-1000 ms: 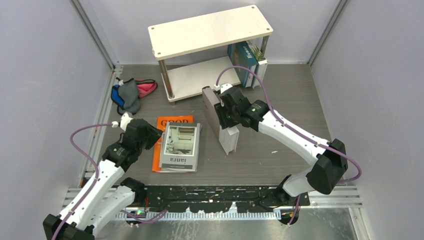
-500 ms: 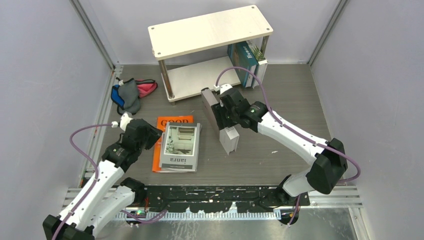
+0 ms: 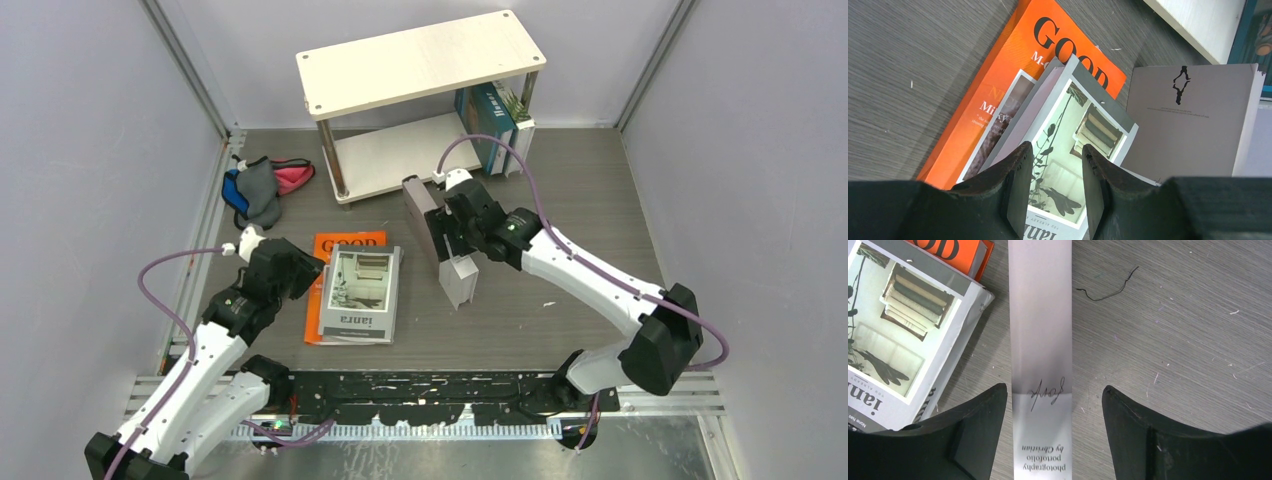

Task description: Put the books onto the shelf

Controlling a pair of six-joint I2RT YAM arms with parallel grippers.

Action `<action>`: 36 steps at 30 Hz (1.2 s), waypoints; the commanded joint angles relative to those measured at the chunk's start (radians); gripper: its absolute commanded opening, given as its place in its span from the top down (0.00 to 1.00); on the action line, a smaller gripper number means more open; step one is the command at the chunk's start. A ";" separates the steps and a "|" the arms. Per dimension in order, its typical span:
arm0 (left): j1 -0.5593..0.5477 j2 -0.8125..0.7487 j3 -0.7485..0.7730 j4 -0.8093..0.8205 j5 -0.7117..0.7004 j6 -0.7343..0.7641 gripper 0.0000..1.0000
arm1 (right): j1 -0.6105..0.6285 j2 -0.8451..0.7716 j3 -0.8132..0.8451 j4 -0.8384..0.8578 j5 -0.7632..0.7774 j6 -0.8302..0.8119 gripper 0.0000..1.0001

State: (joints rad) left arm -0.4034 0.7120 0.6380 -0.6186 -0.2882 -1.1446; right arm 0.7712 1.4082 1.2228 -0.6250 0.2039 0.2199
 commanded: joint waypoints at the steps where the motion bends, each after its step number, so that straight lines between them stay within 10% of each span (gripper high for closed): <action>1: 0.005 -0.014 0.034 0.010 -0.018 0.005 0.58 | 0.017 -0.096 -0.030 0.058 0.040 0.025 0.25; 36: 0.004 0.025 0.060 -0.001 -0.008 0.041 0.59 | 0.210 -0.360 -0.524 0.441 0.339 0.146 0.25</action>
State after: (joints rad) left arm -0.4034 0.7330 0.6514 -0.6472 -0.2878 -1.1217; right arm 0.9760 1.0904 0.7174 -0.2821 0.5148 0.3405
